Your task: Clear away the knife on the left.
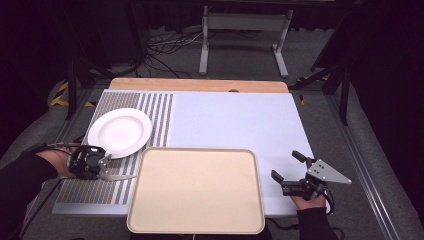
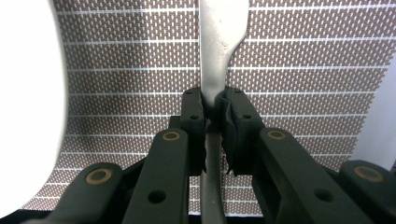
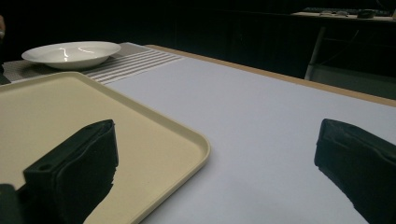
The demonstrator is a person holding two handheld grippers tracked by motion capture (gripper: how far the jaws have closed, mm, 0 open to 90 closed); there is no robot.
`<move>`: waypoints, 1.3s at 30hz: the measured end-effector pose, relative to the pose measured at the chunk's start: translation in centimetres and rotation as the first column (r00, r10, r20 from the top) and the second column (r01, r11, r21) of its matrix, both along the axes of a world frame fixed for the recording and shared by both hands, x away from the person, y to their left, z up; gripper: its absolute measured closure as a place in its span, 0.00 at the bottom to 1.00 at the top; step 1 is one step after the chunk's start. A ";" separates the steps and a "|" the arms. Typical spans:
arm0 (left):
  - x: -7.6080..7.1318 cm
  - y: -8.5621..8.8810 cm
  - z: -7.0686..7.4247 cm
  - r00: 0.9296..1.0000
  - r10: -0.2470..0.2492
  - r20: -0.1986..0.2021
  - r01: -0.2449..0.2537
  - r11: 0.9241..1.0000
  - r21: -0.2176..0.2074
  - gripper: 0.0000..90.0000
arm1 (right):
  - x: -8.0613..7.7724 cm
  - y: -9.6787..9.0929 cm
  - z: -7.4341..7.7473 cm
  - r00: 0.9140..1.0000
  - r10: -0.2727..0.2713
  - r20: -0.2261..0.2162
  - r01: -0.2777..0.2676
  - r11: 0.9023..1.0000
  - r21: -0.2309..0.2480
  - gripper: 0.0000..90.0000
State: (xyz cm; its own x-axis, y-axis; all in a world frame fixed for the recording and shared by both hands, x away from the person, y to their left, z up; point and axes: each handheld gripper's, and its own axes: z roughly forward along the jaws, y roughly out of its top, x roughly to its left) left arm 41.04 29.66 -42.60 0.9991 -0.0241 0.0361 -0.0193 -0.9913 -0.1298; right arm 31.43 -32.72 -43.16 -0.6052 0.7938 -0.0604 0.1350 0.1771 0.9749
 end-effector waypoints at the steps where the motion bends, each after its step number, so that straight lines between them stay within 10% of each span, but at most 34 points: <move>1: 0.0 0.0 0.0 1.000 0.000 0.000 0.000 1.000 0.000 0.89 | 0.0 0.0 0.0 1.000 0.000 0.001 0.000 1.000 -0.001 0.00; 16: -0.4 -0.5 1.9 0.999 -0.008 0.041 0.007 0.999 0.039 0.89 | 0.2 0.0 0.0 1.000 0.002 0.002 -0.002 1.000 0.004 0.00; 39: -1.3 -3.7 8.3 0.992 0.112 0.053 -0.106 0.990 -0.093 0.89 | 0.1 0.0 0.1 1.000 0.006 0.000 -0.006 1.000 0.003 0.00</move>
State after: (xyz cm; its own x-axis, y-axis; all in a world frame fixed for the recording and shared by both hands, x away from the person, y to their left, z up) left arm 39.69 25.95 -34.29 0.9917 0.0907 0.0914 0.0945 -0.9948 -0.0379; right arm 31.58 -32.72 -43.04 -0.6101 0.7902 -0.0579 0.1338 0.1748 0.9755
